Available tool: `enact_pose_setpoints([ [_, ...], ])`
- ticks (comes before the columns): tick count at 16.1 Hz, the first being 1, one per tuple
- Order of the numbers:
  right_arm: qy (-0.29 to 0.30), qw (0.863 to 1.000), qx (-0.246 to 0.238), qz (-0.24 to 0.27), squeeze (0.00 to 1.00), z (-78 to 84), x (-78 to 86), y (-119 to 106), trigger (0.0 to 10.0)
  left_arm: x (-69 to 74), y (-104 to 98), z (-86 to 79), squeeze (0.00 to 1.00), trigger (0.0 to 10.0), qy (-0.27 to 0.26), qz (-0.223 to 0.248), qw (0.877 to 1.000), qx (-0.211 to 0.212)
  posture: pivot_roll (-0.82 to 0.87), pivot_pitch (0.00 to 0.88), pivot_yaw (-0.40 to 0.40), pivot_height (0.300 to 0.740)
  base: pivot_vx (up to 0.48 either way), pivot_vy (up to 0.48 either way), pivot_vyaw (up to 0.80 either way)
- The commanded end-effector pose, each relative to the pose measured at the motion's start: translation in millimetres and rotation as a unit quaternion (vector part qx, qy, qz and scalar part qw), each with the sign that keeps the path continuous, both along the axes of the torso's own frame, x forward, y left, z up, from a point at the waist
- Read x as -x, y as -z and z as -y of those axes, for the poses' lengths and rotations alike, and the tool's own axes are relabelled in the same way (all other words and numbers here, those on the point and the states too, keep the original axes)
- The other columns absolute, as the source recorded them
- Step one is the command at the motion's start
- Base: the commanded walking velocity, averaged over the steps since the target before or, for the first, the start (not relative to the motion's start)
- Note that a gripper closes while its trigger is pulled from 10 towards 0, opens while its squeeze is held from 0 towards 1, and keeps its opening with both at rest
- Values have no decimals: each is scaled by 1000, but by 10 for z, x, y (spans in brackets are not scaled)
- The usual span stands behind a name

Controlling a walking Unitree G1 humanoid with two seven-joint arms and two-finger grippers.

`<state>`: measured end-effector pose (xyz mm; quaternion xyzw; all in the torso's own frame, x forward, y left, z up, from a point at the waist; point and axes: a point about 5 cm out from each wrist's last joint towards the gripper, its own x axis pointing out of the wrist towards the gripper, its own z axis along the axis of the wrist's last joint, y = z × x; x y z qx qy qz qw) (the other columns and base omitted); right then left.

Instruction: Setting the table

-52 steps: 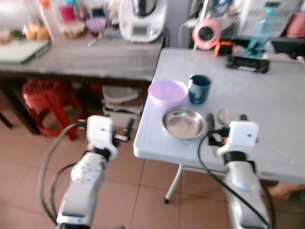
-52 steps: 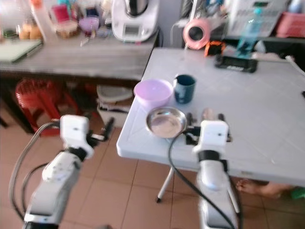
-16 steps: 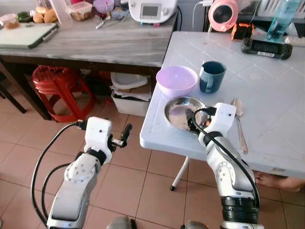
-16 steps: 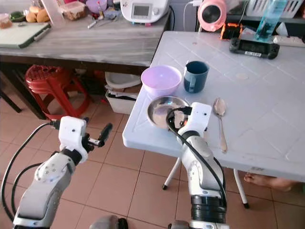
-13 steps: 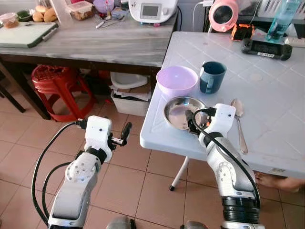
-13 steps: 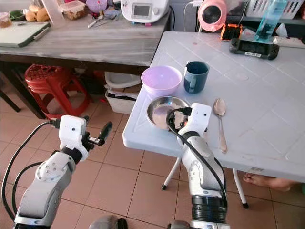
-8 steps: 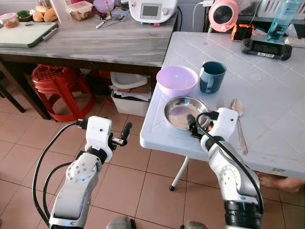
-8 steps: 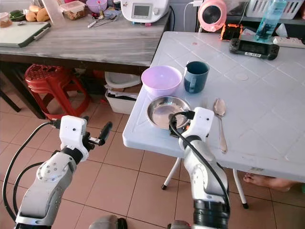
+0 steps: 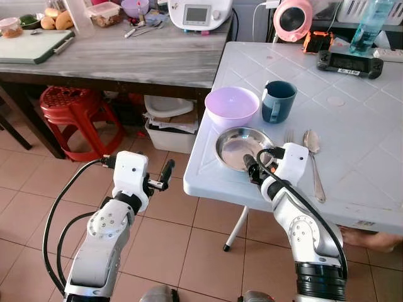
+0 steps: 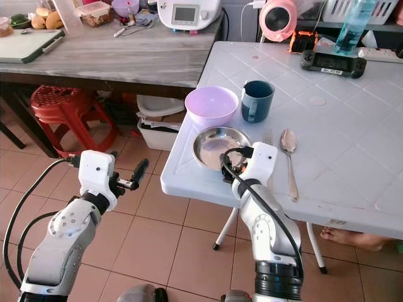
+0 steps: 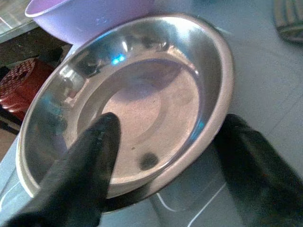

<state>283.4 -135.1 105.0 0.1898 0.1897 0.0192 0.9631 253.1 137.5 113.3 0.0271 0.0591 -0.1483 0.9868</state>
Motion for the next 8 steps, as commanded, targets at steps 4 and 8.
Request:
enact_pose_setpoints([
  [4,2,998,-40,-38,0,-51,-3,76,0,1,7,-8,0,10000,8,-1,1000,-6,-5,17,66,740,0,0,0],
  [8,18,997,-59,-52,0,-23,10,104,0,-2,2,-6,0,10000,11,1,1000,-7,-6,20,66,740,0,0,0],
])
